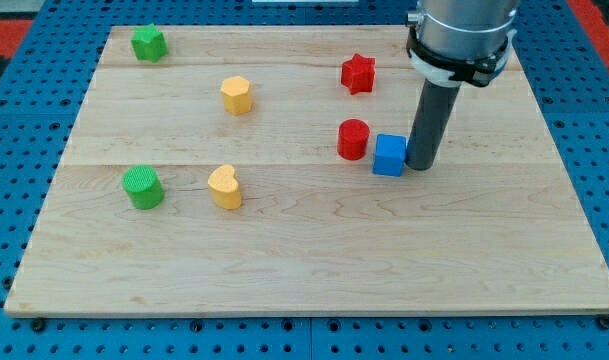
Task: Slide blue cube towards top center
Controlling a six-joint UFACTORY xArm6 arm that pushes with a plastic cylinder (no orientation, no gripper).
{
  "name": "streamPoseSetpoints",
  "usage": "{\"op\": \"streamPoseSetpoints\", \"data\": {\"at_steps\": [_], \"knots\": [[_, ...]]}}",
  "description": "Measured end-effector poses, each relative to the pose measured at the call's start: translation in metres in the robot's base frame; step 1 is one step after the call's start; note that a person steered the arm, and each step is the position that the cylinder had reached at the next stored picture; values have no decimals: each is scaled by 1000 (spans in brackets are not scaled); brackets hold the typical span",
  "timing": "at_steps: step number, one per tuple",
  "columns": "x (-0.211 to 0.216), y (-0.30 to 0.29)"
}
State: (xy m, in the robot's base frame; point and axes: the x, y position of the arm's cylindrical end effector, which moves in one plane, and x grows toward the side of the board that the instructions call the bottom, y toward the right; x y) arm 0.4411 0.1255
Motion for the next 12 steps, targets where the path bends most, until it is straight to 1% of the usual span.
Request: {"op": "streamPoseSetpoints", "data": {"at_steps": [1, 2, 3, 5, 7, 8, 9, 10, 11, 12], "knots": [[31, 0], [52, -12], [30, -20], [-48, -19], [-75, -22], [-117, -70], [-116, -91], [-73, -90], [-55, -95], [-61, -127]]}}
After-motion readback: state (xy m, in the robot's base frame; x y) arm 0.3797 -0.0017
